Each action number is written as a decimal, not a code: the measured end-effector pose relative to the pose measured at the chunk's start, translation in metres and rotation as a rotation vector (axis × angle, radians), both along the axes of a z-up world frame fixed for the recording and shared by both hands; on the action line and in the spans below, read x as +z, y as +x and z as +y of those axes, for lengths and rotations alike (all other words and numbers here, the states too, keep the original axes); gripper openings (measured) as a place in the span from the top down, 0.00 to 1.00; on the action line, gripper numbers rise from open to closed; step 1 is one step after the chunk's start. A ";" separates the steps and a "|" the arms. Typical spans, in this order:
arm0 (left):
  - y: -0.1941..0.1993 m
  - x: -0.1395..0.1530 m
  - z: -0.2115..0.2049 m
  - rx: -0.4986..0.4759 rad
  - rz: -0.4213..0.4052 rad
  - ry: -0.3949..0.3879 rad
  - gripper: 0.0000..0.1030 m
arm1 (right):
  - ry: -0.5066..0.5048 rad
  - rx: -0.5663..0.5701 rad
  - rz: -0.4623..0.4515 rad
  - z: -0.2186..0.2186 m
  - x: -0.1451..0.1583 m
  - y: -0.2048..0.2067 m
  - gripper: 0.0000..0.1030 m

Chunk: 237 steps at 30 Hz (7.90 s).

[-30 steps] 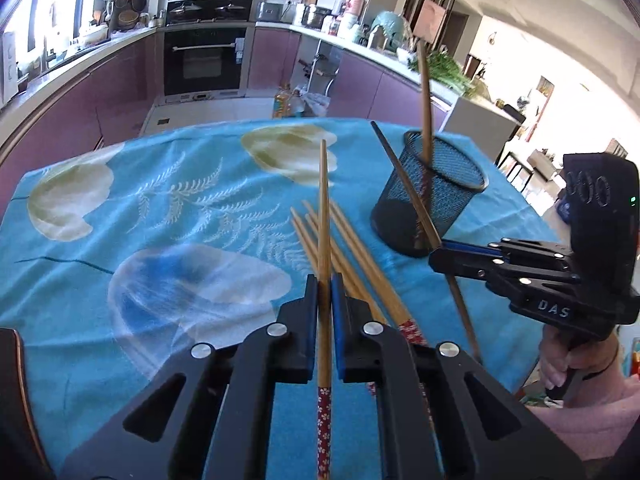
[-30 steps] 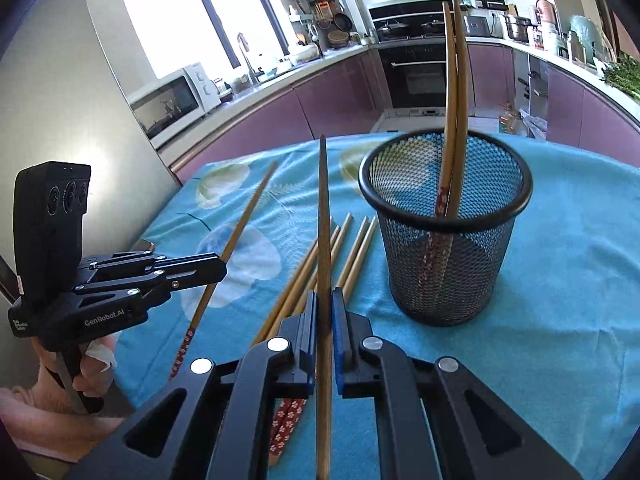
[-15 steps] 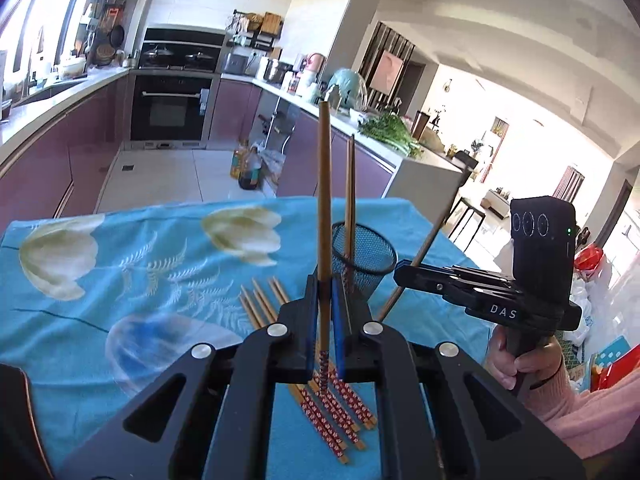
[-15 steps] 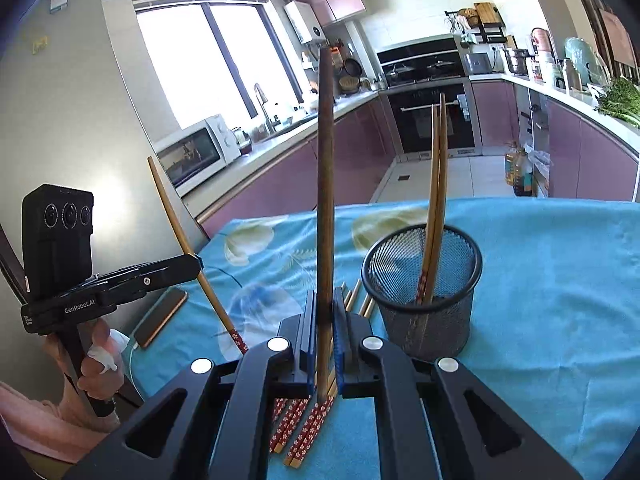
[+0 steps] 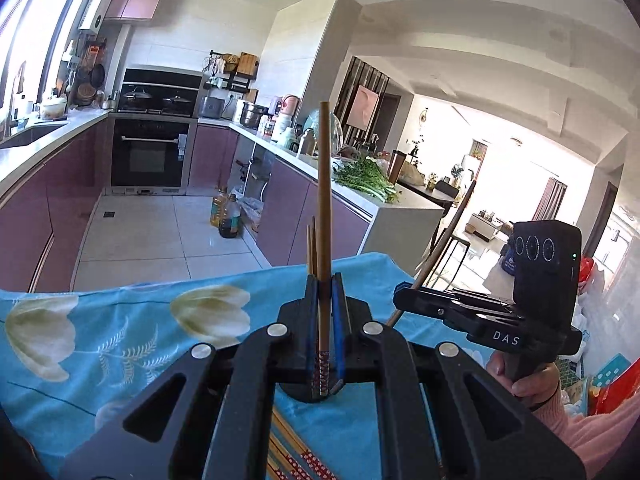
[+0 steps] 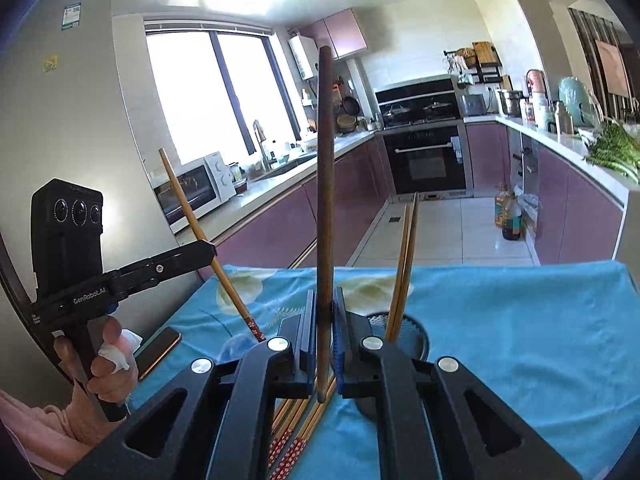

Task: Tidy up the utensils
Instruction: 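Carry the chopstick upright over the holder and release it inside, then move the open right gripper back over the remaining chopsticks, then grasp a chopstick with the right gripper and lift it upright, then carry the upright chopstick over the mesh holder and lower it inside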

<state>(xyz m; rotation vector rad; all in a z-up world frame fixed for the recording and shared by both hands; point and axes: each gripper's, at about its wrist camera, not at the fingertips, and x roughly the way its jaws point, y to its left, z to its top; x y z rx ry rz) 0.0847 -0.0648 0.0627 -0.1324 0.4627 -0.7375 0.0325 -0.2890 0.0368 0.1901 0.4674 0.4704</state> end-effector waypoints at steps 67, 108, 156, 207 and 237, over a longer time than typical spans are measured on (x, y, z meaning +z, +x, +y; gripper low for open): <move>0.000 -0.107 0.022 0.159 0.147 0.263 0.64 | -0.135 0.150 0.216 0.063 -0.086 0.006 0.67; 0.005 -0.185 0.008 0.135 0.366 0.378 0.65 | -0.246 0.053 0.390 0.085 -0.144 0.021 0.73; 0.019 -0.186 0.003 0.130 0.374 0.432 0.72 | -0.274 0.000 0.381 0.095 -0.145 0.030 0.79; 0.013 -0.169 0.010 0.080 0.384 0.325 0.92 | -0.171 0.088 0.350 0.079 -0.127 0.022 0.94; -0.017 -0.067 0.020 -0.030 0.191 0.098 0.93 | -0.012 0.052 0.123 0.029 -0.058 -0.006 0.94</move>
